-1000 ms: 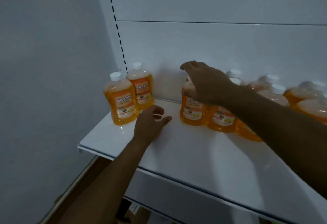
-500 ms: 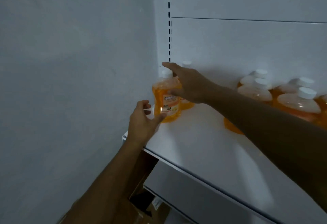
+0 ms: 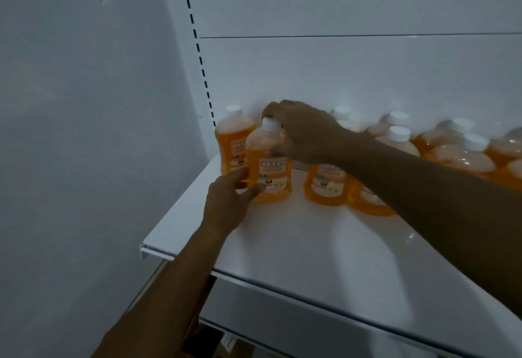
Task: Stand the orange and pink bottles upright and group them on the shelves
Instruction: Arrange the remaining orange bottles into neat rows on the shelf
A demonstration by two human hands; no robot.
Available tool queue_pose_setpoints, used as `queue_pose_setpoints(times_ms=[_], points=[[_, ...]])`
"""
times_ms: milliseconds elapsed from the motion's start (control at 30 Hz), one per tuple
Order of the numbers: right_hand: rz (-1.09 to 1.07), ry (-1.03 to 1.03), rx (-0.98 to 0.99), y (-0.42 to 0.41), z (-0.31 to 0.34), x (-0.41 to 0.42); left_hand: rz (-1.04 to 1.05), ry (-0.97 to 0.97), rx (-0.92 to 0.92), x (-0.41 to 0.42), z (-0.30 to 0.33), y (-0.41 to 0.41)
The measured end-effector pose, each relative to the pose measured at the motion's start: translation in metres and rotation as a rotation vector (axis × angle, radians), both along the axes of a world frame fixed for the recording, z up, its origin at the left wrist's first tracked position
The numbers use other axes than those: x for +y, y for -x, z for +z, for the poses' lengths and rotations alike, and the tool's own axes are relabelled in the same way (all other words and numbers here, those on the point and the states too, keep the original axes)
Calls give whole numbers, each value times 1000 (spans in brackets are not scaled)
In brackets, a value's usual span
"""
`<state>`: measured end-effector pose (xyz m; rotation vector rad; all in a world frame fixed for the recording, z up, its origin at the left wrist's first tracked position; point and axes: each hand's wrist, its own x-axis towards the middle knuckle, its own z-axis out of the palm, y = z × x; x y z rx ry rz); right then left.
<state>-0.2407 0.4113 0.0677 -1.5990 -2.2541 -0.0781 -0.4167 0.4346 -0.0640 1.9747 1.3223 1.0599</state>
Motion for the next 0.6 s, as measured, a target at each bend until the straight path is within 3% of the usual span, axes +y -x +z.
queue_pose_setpoints(times_ms=[300, 600], points=[[-126, -89, -77, -21, 12, 5, -150, -42, -56, 23, 9, -37], [-279, -16, -123, -12, 12, 27, -290, 21, -11, 69, 6, -43]])
